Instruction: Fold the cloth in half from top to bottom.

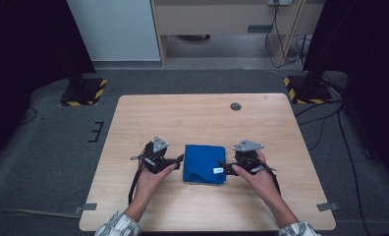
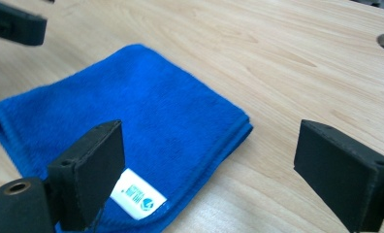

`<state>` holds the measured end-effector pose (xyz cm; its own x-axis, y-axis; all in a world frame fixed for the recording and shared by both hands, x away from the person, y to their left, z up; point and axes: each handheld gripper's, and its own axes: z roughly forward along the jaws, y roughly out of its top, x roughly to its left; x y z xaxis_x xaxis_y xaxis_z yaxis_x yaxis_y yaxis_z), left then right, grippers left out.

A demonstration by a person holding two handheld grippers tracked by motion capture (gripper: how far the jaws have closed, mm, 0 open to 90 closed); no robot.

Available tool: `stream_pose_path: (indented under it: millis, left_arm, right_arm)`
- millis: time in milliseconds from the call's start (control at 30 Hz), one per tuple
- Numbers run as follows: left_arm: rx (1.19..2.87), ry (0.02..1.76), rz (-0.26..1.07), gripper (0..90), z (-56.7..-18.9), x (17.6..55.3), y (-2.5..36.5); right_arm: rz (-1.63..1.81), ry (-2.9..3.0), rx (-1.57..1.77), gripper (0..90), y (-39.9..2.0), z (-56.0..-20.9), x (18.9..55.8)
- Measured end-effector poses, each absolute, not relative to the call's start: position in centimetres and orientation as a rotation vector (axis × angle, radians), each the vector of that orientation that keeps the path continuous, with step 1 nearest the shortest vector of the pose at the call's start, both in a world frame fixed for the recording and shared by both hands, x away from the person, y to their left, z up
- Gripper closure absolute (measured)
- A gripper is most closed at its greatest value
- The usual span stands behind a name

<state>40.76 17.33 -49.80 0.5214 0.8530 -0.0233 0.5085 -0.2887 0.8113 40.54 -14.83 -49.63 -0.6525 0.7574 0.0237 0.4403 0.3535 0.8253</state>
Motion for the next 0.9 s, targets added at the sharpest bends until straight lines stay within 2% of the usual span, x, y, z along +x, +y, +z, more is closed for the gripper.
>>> stream_pose_path:
  millis: [467, 900]
  left_arm:
    - [1.955, 1.179, 0.477, 9.0, -50.7, 42.0, 20.0]
    - [1.995, 1.187, 0.49, 7.4, -51.0, 42.0, 22.1]
  right_arm:
    - [1.22, 2.221, 1.104, 11.9, -17.5, -49.3, 41.2]
    - [1.17, 2.2, 1.119, 10.1, -19.4, -49.3, 41.4]
